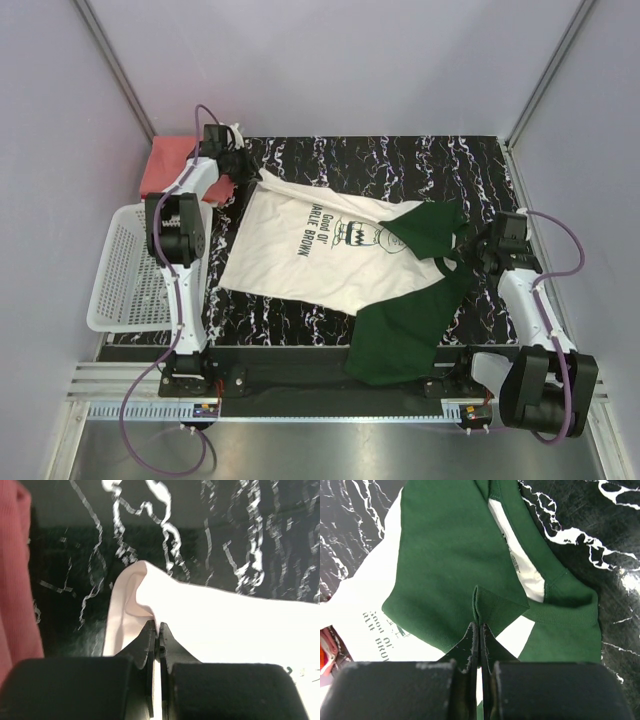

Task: Fold and stack the t-shirts
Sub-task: Fold the tshirt

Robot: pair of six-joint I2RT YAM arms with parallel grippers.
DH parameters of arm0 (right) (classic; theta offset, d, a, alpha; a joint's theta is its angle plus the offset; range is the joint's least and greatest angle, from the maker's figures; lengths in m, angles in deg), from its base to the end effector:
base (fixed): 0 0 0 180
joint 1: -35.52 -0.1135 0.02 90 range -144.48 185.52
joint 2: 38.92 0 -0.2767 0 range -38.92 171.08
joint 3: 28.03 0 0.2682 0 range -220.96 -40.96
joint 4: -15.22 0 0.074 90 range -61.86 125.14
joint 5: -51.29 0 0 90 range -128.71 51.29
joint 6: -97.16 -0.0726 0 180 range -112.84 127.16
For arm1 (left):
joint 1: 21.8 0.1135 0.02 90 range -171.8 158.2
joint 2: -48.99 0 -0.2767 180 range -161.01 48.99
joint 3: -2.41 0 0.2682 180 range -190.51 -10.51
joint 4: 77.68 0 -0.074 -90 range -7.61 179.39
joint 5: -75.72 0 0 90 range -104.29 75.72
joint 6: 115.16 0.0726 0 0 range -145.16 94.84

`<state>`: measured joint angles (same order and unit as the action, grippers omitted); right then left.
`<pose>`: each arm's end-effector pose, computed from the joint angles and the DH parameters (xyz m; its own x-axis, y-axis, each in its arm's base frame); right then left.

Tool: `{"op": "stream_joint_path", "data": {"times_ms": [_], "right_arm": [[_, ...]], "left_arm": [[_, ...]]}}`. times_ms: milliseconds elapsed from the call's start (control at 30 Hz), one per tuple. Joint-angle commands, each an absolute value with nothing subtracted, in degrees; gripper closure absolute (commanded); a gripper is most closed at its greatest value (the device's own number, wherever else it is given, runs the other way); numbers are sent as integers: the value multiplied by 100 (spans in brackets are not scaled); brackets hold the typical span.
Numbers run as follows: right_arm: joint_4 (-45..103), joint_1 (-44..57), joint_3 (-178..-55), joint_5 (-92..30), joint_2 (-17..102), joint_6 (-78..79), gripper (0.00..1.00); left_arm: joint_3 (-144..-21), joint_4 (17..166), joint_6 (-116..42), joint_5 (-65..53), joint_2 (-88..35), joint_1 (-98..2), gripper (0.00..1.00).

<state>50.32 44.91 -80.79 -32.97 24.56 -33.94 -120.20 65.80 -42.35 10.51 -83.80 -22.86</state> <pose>0.2596 -0.0356 0.2063 -0.4717 0.7410 -0.4780 0.5356 0.6714 0.5122 0.5672 -0.0409 0.1673 -0.7851 -0.2538 -0.5650 0.0757 0.8660 -0.4942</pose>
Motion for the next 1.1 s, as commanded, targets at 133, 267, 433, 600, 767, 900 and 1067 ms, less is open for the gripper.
{"op": "stream_joint_path", "data": {"times_ms": [133,267,433,600,767,900,1067], "right_arm": [[4660,4449,-7656,-2799,2094,-3617,100],[4756,4387,-7445,-2798,1830,-3836,100],[4853,4308,-7181,-3062,1601,-3907,100],[4818,4291,-7005,-2948,1592,-4048,100],[4845,4299,-6856,-3027,1399,-4082,100],[4845,4282,-6794,-2843,1215,-4285,100],[4862,4264,-6531,-2930,1012,-4495,100]], "left_arm": [[-11678,6566,-3817,655,-7740,-2251,100],[-11537,6566,-3782,585,-7696,-2251,100],[-11440,6558,-3764,593,-7687,-2251,100],[-11291,6575,-3790,426,-7669,-2259,100],[-11176,6566,-3720,286,-7616,-2312,100],[-11150,6566,-3676,189,-7634,-2339,100],[-11132,6575,-3711,163,-7651,-2365,100]]}}
